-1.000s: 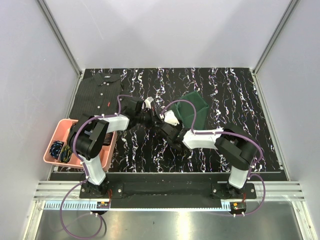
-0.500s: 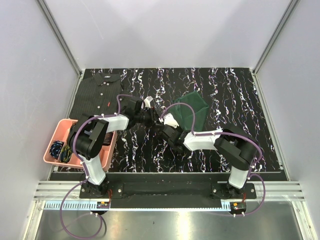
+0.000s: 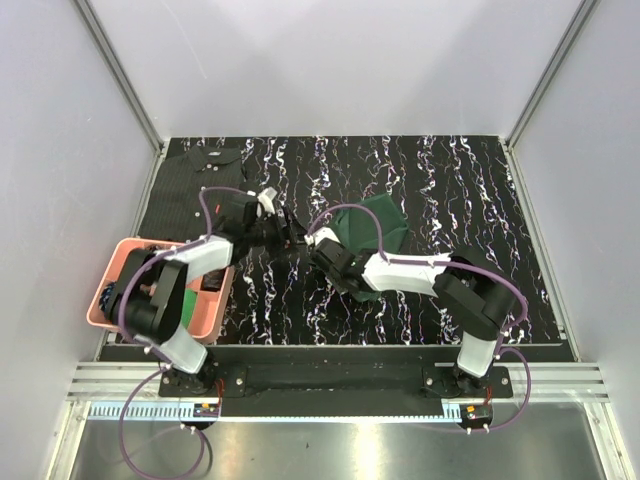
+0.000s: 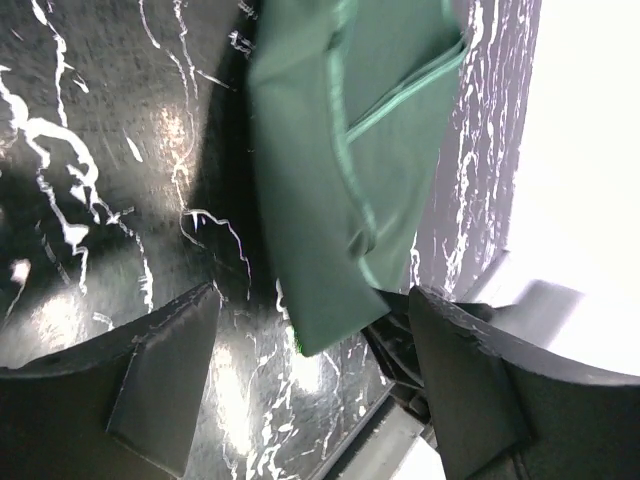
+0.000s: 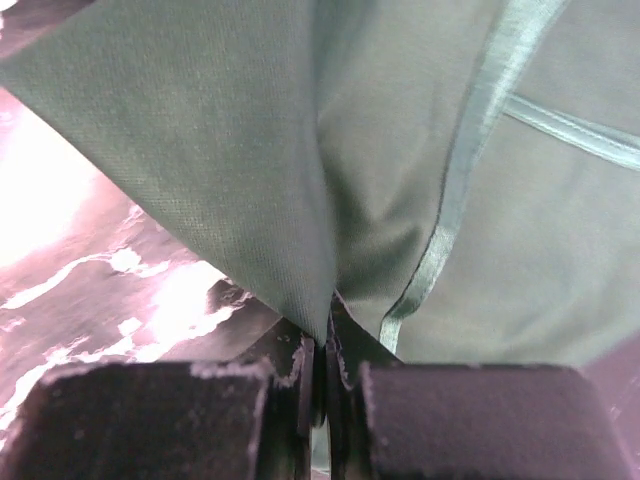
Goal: Fold the napkin, place the utensils inside, and roll it up
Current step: Roll the napkin with the utensil
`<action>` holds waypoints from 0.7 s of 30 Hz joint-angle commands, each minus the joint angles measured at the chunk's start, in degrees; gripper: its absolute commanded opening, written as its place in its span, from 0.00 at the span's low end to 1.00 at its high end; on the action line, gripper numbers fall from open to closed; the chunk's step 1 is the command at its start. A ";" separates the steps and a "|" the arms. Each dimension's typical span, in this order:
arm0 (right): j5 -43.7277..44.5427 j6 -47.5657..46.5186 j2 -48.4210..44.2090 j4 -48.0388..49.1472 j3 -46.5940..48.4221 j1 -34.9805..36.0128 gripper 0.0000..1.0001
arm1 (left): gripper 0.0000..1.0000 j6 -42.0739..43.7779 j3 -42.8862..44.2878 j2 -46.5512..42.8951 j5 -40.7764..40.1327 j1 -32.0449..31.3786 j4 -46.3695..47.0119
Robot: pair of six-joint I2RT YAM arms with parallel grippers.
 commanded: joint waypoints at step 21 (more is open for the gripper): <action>-69.66 -0.38 12.75 -12.23 11.95 -20.02 0.00 | 0.80 25.39 -8.16 -18.57 -14.65 -10.72 -1.00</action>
